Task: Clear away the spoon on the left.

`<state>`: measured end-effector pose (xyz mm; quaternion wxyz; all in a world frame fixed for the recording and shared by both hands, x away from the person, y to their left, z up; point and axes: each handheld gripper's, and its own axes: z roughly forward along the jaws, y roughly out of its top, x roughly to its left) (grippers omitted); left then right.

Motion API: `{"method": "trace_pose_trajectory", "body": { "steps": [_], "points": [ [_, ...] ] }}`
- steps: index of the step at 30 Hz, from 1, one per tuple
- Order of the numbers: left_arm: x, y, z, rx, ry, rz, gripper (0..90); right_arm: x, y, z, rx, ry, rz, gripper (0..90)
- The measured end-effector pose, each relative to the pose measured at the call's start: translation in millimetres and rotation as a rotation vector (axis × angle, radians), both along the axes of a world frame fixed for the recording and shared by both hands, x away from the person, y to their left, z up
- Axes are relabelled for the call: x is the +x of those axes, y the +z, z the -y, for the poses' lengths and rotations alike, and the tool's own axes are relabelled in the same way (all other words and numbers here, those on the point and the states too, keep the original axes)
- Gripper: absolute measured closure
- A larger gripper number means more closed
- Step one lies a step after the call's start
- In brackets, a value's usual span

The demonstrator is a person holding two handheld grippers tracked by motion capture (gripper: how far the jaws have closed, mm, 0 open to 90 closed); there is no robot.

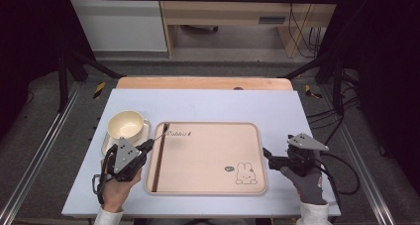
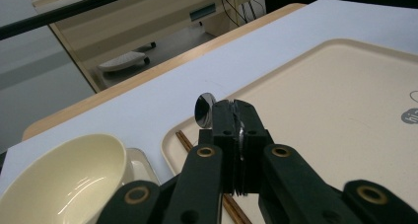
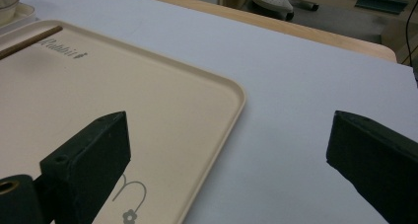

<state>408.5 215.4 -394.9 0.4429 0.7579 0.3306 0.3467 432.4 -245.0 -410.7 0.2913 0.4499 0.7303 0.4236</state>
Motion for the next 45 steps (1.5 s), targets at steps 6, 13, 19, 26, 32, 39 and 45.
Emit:
{"method": "trace_pose_trajectory", "body": {
  "steps": [6,13,19,26,32,39,45],
  "points": [
    [5.7,-9.7,11.1,0.039,-0.013,-0.02,88.9,0.1,-0.3,-0.3,-0.002,-0.001,-0.002,3.4],
    [14.8,-21.8,18.2,0.07,-0.01,-0.046,88.9,0.7,-1.1,-1.3,-0.003,-0.001,-0.004,3.4],
    [21.8,-27.2,20.0,0.089,0.001,-0.051,88.9,1.1,-1.8,-2.0,-0.007,0.002,-0.008,3.4],
    [25.5,-33.1,24.4,0.132,0.005,-0.054,88.9,0.8,-1.4,-1.8,-0.004,0.001,-0.006,3.4],
    [24.4,-36.0,32.6,0.182,0.005,-0.035,88.7,0.8,-1.5,-1.9,-0.006,0.003,-0.005,3.4],
    [24.0,-37.8,38.0,0.235,-0.011,-0.04,87.4,0.8,-1.5,-1.8,-0.006,0.003,-0.005,3.4],
    [24.7,-40.3,41.2,0.27,-0.028,-0.054,83.5,0.6,-1.4,-1.7,-0.008,0.005,-0.005,3.4]
  ]
}}
